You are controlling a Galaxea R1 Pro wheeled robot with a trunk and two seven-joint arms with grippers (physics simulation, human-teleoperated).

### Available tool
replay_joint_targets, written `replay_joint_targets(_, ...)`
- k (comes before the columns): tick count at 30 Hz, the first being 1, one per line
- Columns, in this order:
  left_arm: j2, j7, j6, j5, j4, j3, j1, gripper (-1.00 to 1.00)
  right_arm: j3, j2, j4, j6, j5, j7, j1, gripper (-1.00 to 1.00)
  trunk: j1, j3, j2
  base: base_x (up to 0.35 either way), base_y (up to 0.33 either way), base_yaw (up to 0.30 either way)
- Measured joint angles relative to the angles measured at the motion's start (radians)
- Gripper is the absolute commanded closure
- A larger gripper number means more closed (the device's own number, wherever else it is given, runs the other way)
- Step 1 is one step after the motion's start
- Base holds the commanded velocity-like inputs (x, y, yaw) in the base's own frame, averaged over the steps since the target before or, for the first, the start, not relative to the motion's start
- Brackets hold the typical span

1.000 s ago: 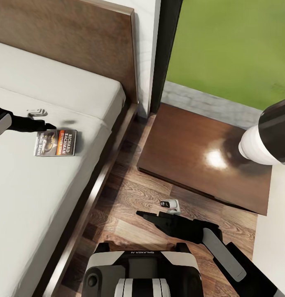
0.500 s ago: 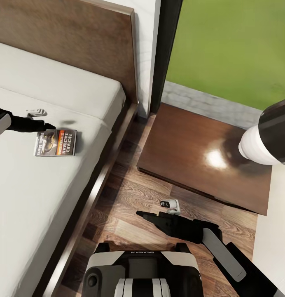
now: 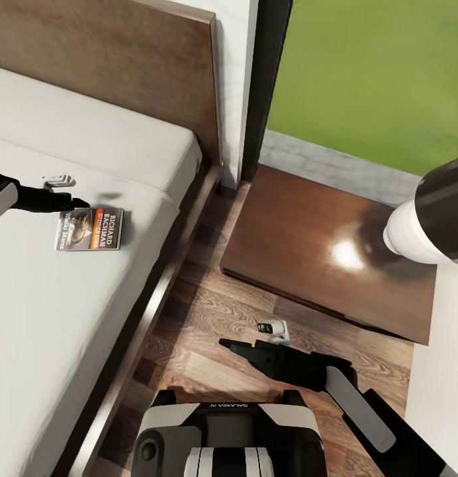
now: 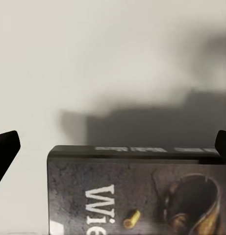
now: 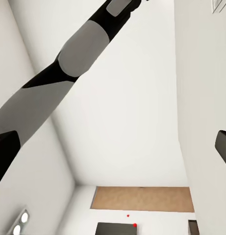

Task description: In the bedroom, move the book from the bed onto either nightstand, and place the two sandals side by side next to the bed.

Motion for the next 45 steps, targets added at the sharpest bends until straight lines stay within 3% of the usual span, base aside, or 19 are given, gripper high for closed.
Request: replay_joint_targets(45, -0.002, 0.001, 0.001, 0.000, 0.000, -0.001, 0.001, -1.00, 0.000, 0.000, 0.000, 0.000, 0.000, 0.000, 0.000, -1.00, 0.000, 0.000, 0.000, -0.024, 0.000, 0.000)
